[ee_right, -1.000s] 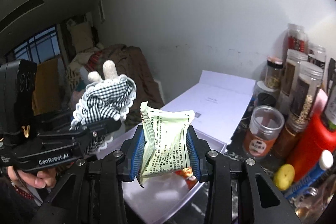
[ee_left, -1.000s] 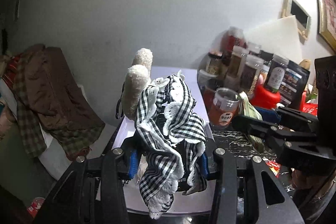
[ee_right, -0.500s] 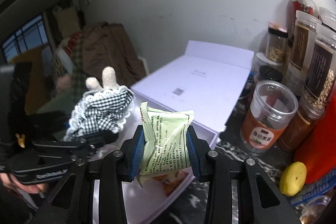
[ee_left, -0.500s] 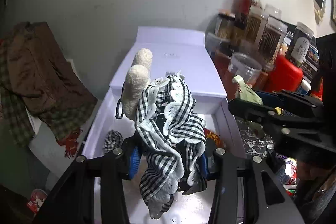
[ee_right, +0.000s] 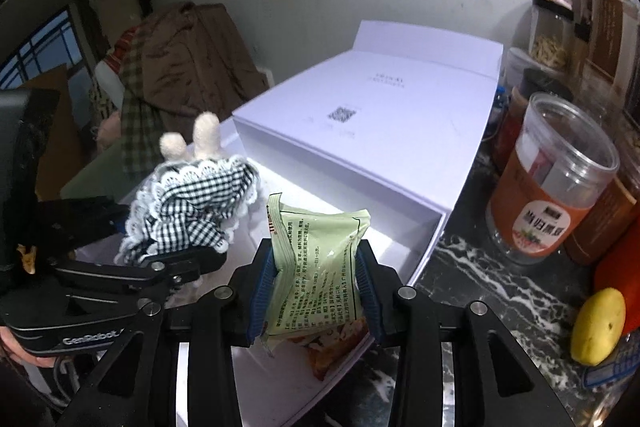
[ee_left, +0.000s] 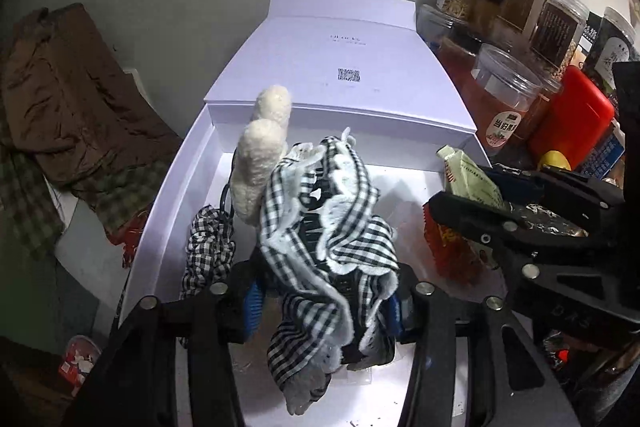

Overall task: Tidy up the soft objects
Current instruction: 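Carry the gingham cloth and green-white packet over the white gift box, then open both tools to drop the cloth and packet into the box, then move both tools back over the purple-silver and red snack packets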

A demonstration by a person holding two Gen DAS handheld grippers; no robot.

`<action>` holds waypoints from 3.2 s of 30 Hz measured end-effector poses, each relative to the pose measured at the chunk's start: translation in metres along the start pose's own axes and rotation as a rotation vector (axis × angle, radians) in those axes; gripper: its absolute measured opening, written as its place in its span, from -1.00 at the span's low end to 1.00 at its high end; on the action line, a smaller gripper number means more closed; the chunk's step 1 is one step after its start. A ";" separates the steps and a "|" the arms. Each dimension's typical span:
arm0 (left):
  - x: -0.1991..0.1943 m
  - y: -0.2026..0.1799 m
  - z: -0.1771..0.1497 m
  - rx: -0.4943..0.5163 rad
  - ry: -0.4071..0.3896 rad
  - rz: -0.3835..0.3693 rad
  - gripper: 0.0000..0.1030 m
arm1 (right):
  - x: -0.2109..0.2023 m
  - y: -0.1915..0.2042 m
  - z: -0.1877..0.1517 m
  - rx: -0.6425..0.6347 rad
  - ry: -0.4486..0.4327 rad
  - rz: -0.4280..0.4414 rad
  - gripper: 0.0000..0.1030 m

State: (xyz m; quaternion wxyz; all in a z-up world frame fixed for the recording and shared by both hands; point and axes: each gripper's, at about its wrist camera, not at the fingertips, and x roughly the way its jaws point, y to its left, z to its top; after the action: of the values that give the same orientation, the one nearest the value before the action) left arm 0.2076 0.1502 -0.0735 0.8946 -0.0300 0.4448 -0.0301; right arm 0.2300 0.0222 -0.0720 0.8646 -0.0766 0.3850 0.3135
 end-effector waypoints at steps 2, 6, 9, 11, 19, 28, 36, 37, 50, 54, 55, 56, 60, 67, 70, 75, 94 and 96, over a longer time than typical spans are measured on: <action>0.002 -0.003 0.000 0.015 0.016 0.025 0.05 | 0.002 0.000 -0.001 -0.003 0.008 -0.011 -0.06; 0.001 -0.007 0.001 0.030 0.023 0.064 0.07 | -0.005 -0.002 -0.001 0.004 -0.008 -0.005 0.21; -0.002 -0.008 0.001 0.017 0.030 0.074 0.08 | -0.010 -0.004 0.000 0.017 -0.008 -0.008 0.21; -0.007 -0.008 0.001 0.014 0.028 0.084 0.08 | -0.015 -0.004 0.000 0.024 -0.010 -0.010 0.21; -0.039 -0.006 0.007 -0.010 -0.045 0.112 0.35 | -0.046 0.002 0.007 0.019 -0.060 -0.022 0.21; -0.088 -0.017 0.017 -0.004 -0.143 0.118 0.35 | -0.099 0.011 0.017 0.005 -0.144 -0.057 0.21; -0.142 -0.035 0.016 0.013 -0.241 0.079 0.35 | -0.163 0.027 0.020 -0.026 -0.255 -0.089 0.21; -0.148 -0.037 0.016 0.015 -0.247 0.071 0.35 | -0.170 0.030 0.019 -0.031 -0.267 -0.092 0.22; -0.224 -0.073 -0.015 0.084 -0.370 0.030 0.35 | -0.257 0.052 -0.018 -0.036 -0.378 -0.152 0.35; -0.240 -0.087 -0.028 0.112 -0.390 0.003 0.35 | -0.282 0.057 -0.036 -0.041 -0.393 -0.189 0.39; -0.243 -0.091 -0.031 0.119 -0.391 -0.008 0.35 | -0.288 0.059 -0.041 -0.041 -0.398 -0.196 0.42; -0.245 -0.094 -0.033 0.123 -0.391 -0.013 0.35 | -0.294 0.060 -0.046 -0.041 -0.402 -0.201 0.43; -0.252 -0.108 -0.045 0.147 -0.396 -0.055 0.35 | -0.311 0.062 -0.065 -0.036 -0.415 -0.224 0.44; -0.251 -0.134 -0.068 0.198 -0.381 -0.112 0.35 | -0.325 0.055 -0.097 0.002 -0.399 -0.257 0.48; -0.250 -0.143 -0.078 0.207 -0.397 -0.124 0.35 | -0.324 0.049 -0.109 0.014 -0.377 -0.281 0.48; -0.238 -0.156 -0.088 0.223 -0.361 -0.141 0.35 | -0.321 0.039 -0.126 0.056 -0.342 -0.309 0.48; -0.144 -0.186 -0.099 0.229 -0.155 -0.230 0.35 | -0.269 -0.025 -0.182 0.270 -0.160 -0.357 0.48; -0.132 -0.190 -0.097 0.234 -0.135 -0.234 0.35 | -0.263 -0.031 -0.185 0.282 -0.144 -0.365 0.48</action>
State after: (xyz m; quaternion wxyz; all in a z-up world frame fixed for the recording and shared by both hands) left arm 0.0457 -0.0314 -0.0113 0.9101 0.0208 0.3709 -0.1835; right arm 0.0008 -0.1986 -0.0153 0.9343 -0.0011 0.3421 0.0999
